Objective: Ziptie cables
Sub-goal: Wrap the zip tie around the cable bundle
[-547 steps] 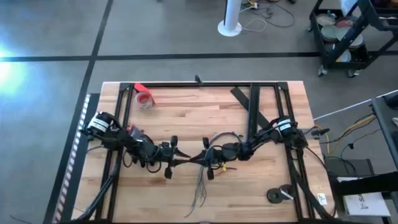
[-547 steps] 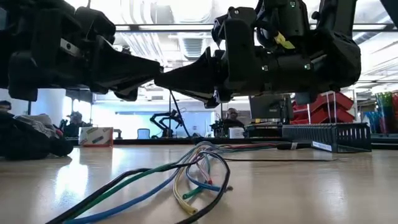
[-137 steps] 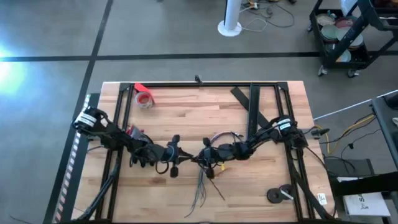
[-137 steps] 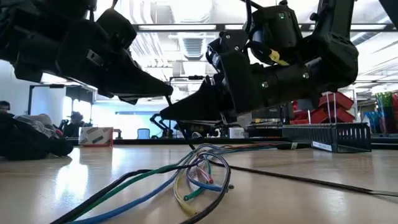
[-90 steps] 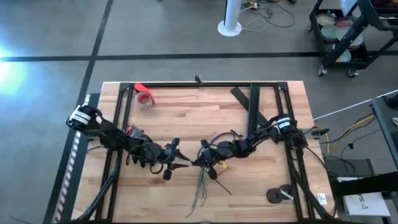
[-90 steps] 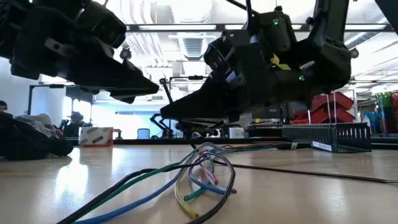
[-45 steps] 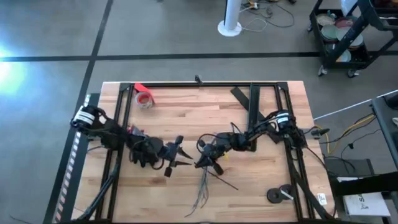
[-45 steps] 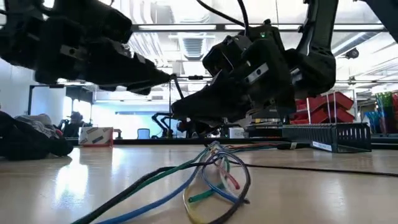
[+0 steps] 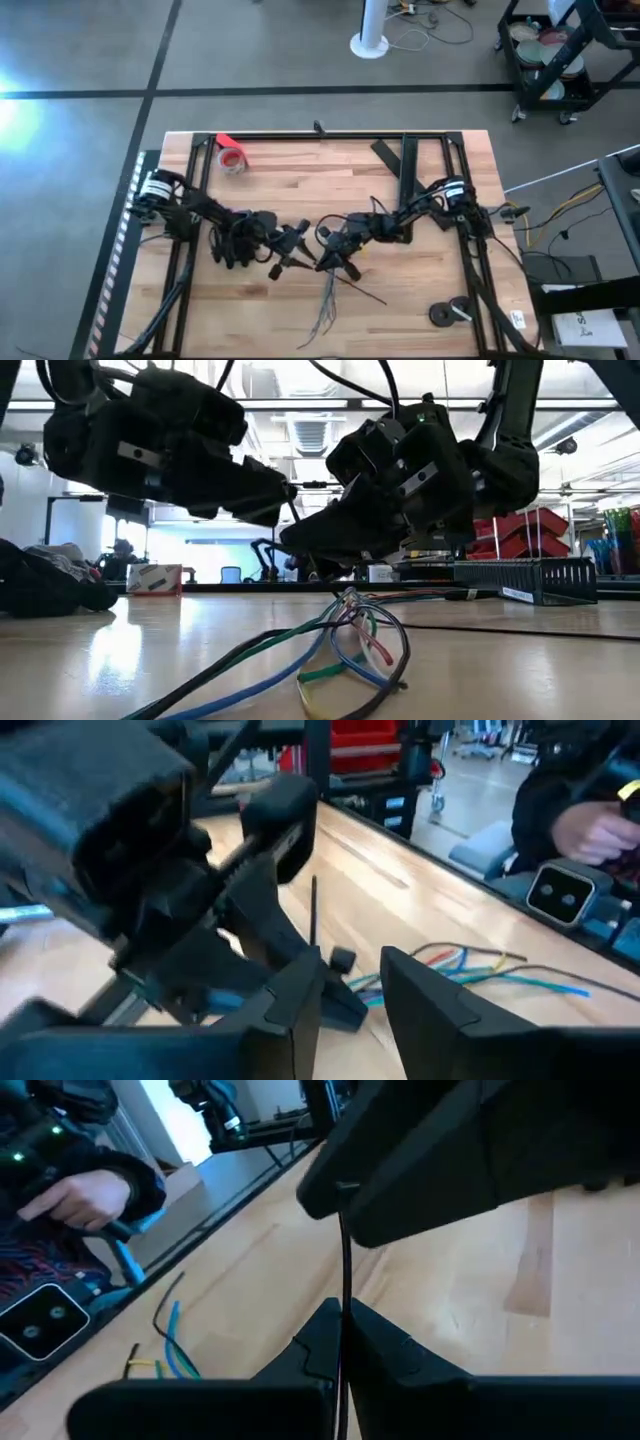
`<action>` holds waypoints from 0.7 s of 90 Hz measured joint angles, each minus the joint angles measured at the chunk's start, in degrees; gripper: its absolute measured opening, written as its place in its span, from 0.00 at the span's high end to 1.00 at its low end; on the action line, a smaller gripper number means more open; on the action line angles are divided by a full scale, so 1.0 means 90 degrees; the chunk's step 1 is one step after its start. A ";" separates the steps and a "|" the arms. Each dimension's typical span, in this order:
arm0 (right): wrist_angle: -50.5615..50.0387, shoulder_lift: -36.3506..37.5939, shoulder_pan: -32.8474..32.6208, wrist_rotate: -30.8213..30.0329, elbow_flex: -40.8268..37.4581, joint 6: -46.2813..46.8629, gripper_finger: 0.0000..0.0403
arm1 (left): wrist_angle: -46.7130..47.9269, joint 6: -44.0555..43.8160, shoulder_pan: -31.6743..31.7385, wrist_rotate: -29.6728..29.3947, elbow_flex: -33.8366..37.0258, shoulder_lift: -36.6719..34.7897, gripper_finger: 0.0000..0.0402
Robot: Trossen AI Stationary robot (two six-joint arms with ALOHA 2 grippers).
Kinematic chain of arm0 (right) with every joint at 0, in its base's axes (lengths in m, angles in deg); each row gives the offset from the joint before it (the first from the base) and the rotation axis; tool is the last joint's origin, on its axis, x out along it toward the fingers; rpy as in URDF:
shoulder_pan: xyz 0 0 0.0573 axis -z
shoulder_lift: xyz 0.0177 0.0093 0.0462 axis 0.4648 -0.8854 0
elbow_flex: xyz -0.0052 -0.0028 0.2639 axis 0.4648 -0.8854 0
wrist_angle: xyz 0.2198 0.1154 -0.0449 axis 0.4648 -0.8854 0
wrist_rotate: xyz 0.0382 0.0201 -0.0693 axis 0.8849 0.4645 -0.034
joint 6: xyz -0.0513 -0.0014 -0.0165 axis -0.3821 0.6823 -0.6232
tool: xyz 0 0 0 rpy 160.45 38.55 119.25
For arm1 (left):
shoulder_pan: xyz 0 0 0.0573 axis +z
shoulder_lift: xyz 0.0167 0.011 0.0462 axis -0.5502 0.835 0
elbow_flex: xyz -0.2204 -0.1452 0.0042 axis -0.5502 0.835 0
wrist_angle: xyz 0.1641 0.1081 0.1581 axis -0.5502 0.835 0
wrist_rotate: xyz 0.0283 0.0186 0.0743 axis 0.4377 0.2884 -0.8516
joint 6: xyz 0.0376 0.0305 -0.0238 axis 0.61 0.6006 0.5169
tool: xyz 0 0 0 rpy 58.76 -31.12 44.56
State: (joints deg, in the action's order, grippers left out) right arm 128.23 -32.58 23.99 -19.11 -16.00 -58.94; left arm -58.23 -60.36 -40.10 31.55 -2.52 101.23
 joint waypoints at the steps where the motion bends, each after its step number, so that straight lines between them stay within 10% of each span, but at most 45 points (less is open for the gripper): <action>1: 0.0000 0.0000 0.0000 0.0017 0.0000 0.0001 1.00 | -0.0062 0.0000 0.0000 0.0000 0.0003 0.0031 0.75; 63: 0.0019 0.0000 0.0000 0.0160 0.0015 -0.0018 1.00 | -0.0638 0.0227 -0.0002 0.0005 -0.0246 0.0693 0.88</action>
State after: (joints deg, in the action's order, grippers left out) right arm 128.41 -32.58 23.99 -17.68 -15.86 -59.11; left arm -63.97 -58.32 -40.13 31.59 -4.73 107.47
